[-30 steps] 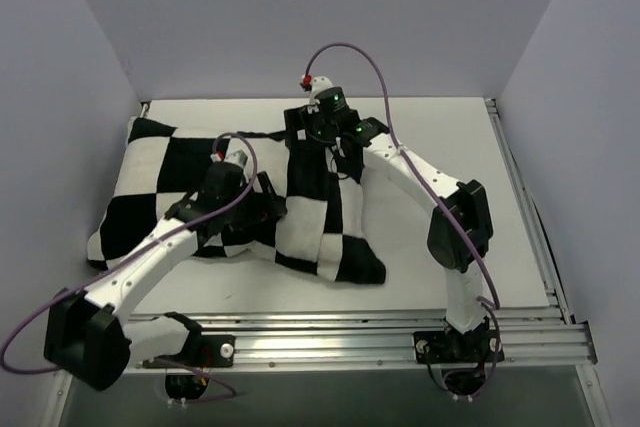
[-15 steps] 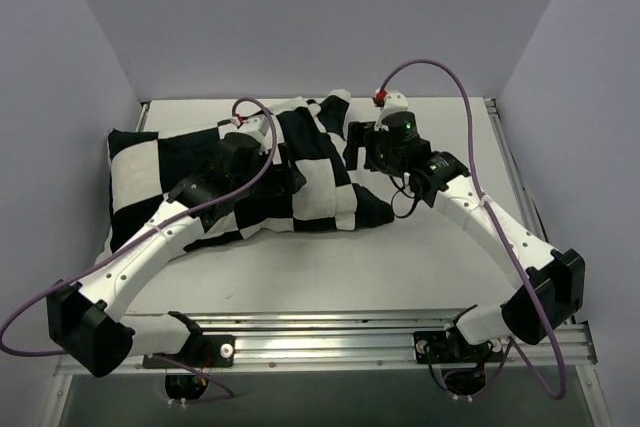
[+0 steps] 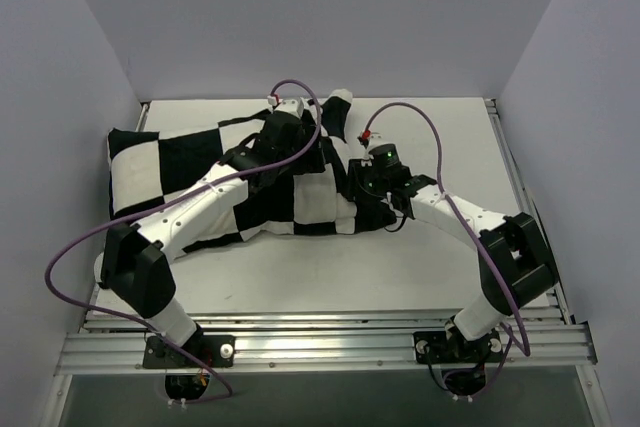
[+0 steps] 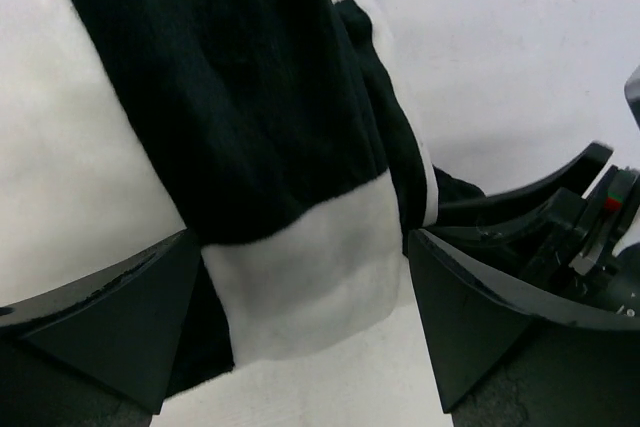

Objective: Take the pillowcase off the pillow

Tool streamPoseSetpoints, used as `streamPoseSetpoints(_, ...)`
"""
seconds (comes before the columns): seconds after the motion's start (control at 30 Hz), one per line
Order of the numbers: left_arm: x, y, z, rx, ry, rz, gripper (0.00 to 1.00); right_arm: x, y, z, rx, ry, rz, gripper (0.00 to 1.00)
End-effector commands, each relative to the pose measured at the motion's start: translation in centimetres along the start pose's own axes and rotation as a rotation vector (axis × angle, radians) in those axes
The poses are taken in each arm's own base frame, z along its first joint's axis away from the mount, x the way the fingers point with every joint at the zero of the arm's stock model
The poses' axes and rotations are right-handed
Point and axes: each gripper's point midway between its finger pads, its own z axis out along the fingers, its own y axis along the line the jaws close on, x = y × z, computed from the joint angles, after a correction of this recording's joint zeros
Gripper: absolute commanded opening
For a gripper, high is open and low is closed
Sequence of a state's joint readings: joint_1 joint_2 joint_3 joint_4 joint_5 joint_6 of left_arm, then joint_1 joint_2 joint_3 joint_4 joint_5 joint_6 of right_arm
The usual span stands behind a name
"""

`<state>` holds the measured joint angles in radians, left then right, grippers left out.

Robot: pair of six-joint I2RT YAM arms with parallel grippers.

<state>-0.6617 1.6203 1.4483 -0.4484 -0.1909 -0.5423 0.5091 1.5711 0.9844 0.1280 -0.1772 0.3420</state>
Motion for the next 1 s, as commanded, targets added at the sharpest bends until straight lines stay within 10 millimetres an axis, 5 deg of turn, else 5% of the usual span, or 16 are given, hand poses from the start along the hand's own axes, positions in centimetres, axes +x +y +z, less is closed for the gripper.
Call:
streamPoseSetpoints(0.0, -3.6, -1.7, -0.1, 0.018, -0.090, 0.006, 0.94, 0.8, 2.2, 0.8, -0.153, -0.007, 0.061, 0.23)
streamPoseSetpoints(0.07, -2.9, -2.2, 0.2, 0.013, -0.072, 0.023, 0.94, 1.4, 2.8, 0.3, -0.176, -0.002, 0.086, 0.05)
streamPoseSetpoints(0.13, -2.5, -2.4, 0.7, -0.005, -0.067, 0.041, 0.94, 1.9, 3.0, -0.5, -0.188, -0.007, 0.100, 0.00)
streamPoseSetpoints(0.37, -0.3, -3.1, 1.2, -0.083, -0.048, 0.129, 0.94, 3.1, 4.7, -2.3, -0.206, -0.005, 0.101, 0.00)
streamPoseSetpoints(0.57, 1.3, -0.7, 2.5, -0.242, -0.018, 0.185, 0.98, 3.4, 6.9, -3.4, -0.226, -0.025, 0.075, 0.00)
streamPoseSetpoints(0.97, 2.0, 4.7, 0.7, -0.429, -0.015, 0.221, 0.84, 5.5, 4.9, -2.9, -0.145, -0.008, 0.099, 0.00)
